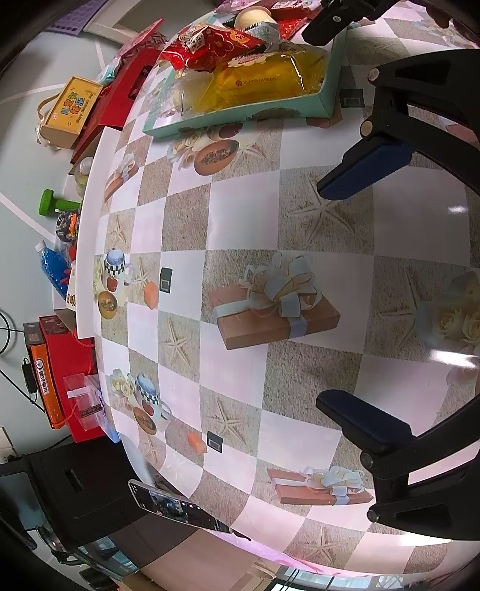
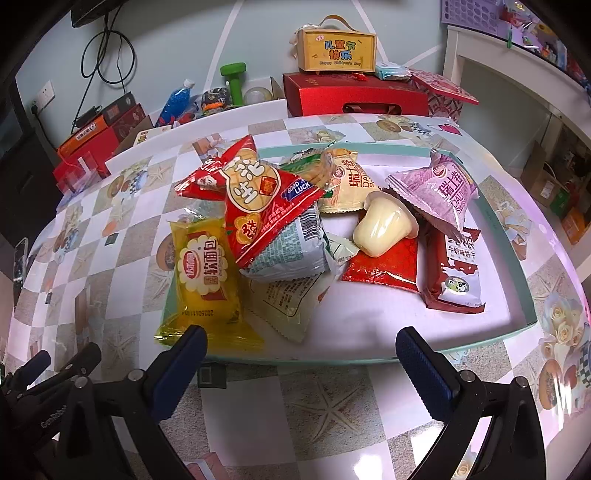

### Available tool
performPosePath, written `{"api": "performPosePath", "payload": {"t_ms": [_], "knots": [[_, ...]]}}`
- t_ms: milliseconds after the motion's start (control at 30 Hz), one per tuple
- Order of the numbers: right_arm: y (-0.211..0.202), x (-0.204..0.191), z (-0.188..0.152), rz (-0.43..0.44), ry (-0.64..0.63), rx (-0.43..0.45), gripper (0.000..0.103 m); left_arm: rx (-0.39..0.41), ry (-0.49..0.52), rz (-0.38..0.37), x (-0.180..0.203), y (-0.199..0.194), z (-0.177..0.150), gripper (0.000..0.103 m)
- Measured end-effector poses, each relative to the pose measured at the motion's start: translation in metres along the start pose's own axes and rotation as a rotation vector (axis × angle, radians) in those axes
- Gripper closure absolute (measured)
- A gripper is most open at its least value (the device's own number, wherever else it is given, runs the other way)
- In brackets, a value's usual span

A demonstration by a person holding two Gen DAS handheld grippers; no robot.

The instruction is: Organize snacks

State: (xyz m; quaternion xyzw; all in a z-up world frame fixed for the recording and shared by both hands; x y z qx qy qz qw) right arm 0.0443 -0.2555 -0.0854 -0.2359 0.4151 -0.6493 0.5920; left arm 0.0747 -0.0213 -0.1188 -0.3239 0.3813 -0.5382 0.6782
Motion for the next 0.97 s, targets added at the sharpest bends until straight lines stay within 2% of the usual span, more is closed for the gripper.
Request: {"api": "performPosePath", "payload": {"t_ms": [633, 967], "knots": [[0.0004, 0.0004, -0.0002, 0.0, -0.001, 0.001, 0.0, 0.002, 0.016, -0.002, 0.0038, -0.0006, 0.0001, 0.001], [0.0008, 0.0, -0.0004, -0.001, -0.001, 0.0, 0.0, 0.039, 0.026, -0.023, 0.0077, -0.0061, 0.0025, 0.001]]}}
Point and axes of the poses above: each gripper's, at about its wrist camera, not at the fingertips, and y roughly the way its jaws point, x to its right, z to its top, the point moved 10 cm from there along y, roughly the way its jaws point, and after that the axes turned 9 degrees about z, right-handed, at the moved point
